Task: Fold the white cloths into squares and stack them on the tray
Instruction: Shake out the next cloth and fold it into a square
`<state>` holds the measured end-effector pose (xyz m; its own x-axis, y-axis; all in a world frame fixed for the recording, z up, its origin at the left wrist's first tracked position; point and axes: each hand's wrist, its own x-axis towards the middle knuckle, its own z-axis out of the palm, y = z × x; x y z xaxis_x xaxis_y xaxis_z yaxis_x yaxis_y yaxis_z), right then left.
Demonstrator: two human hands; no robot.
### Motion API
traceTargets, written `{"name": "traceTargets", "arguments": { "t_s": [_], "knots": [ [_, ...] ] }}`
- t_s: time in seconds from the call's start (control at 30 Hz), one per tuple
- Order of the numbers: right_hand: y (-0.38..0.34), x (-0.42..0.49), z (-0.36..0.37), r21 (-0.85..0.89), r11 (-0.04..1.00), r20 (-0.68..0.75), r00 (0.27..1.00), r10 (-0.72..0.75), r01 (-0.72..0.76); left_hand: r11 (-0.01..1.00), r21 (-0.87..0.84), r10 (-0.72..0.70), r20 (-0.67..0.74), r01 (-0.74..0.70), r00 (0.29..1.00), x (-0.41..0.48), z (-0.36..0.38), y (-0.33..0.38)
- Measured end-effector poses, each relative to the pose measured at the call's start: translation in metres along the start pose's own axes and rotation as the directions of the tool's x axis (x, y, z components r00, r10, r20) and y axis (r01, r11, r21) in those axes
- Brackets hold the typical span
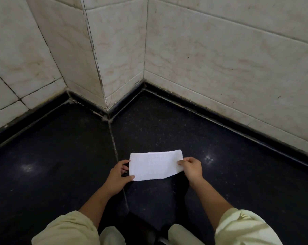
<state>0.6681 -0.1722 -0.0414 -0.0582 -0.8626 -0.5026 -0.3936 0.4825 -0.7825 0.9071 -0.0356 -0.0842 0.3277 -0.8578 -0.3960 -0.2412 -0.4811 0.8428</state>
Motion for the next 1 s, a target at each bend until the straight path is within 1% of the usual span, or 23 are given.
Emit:
{"name": "traceTargets", "arguments": {
  "t_s": [0.1,0.17,0.33,0.47,0.6,0.73,0.87,1.0],
  "knots": [
    [-0.006,-0.014,0.005,-0.012,0.987,0.059,0.985,-0.160,0.161,1.000,0.004,0.006,-0.007,-0.006,1.000,0.002,0.002,-0.001],
    [-0.013,-0.024,0.012,-0.012,0.971,0.106,0.965,-0.238,0.240,1.000,0.009,0.014,-0.007,-0.013,1.000,0.003,0.002,-0.002],
    [-0.025,-0.041,0.040,-0.027,0.943,0.195,0.927,-0.320,0.331,0.999,0.023,0.028,-0.017,-0.027,0.999,0.002,0.004,-0.004],
    [-0.027,-0.047,0.070,-0.063,0.944,0.266,0.918,-0.296,0.322,0.999,0.022,0.050,-0.034,-0.049,0.998,0.003,0.005,-0.004],
    [-0.020,-0.049,0.094,-0.236,0.913,0.310,0.916,-0.254,0.333,0.998,0.010,0.059,-0.046,-0.059,0.997,0.005,0.005,-0.009],
    [-0.015,-0.053,0.107,-0.323,0.884,0.352,0.910,-0.220,0.338,0.997,0.013,0.075,-0.051,-0.075,0.996,0.006,0.005,-0.013],
    [-0.013,-0.054,0.112,-0.366,0.863,0.376,0.904,-0.204,0.347,0.996,0.015,0.087,-0.049,-0.086,0.995,0.007,0.004,-0.012],
    [-0.010,-0.056,0.114,-0.348,0.872,0.402,0.895,-0.194,0.345,0.997,0.000,0.081,-0.046,-0.081,0.996,0.008,0.003,-0.012]
  ]
}}
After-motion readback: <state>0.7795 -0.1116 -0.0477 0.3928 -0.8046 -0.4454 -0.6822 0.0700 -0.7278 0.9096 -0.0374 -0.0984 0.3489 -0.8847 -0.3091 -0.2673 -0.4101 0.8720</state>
